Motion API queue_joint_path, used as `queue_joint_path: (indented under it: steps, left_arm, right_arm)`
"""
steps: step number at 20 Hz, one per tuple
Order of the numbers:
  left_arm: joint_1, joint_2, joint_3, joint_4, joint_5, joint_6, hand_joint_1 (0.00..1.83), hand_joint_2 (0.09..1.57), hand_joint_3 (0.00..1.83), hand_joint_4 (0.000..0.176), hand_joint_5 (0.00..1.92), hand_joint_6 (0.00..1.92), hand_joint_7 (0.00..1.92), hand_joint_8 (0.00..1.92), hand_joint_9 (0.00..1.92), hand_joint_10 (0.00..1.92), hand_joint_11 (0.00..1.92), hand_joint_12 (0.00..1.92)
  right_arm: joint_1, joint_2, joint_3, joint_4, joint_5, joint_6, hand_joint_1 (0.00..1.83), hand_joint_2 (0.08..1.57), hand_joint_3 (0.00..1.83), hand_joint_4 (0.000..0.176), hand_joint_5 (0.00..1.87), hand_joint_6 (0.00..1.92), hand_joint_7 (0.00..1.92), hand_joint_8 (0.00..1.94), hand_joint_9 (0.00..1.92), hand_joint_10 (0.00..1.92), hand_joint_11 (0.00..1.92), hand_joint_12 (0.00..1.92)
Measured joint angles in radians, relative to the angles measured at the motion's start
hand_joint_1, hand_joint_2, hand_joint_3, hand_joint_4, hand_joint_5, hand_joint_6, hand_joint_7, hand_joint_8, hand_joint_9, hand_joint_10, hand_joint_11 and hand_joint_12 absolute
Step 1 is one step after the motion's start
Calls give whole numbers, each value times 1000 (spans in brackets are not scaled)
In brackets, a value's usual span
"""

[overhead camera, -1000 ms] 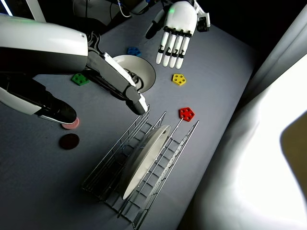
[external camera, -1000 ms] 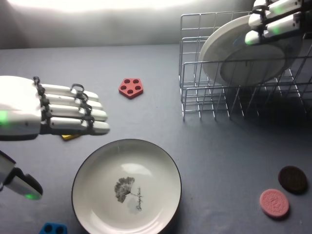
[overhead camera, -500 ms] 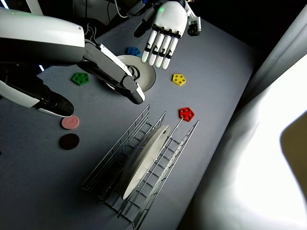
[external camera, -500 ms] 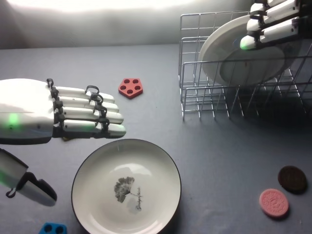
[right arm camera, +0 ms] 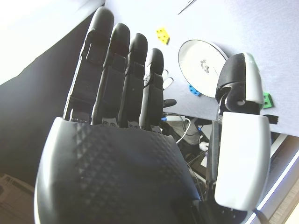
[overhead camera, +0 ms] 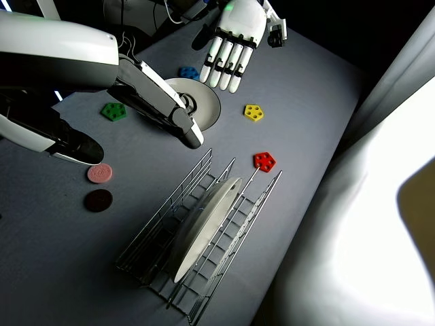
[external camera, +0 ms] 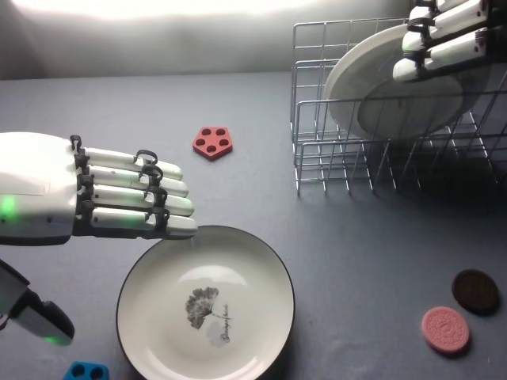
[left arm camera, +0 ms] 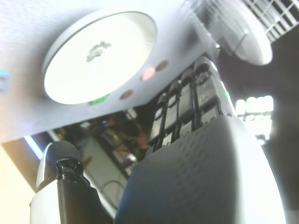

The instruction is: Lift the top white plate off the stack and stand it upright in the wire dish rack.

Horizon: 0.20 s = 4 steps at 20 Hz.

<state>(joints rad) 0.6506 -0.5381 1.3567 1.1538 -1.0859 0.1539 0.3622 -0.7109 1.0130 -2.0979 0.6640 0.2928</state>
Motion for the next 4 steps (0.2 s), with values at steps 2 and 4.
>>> queue_joint_path:
  steps: [2, 4]
  left_arm:
    - [-9, 5, 0, -5, 0, -7, 335, 973, 1, 0, 0, 0, 45, 3, 43, 4, 64, 33]
    - [-11, 7, -3, -13, 3, -28, 350, 972, 0, 0, 2, 1, 49, 4, 52, 7, 68, 35]
  right_arm:
    - [0, 0, 9, 7, 21, 0, 865, 980, 4, 13, 517, 0, 559, 0, 606, 0, 588, 200]
    - [-11, 5, 14, 7, 34, -2, 884, 965, 0, 23, 492, 0, 554, 0, 605, 1, 595, 201]
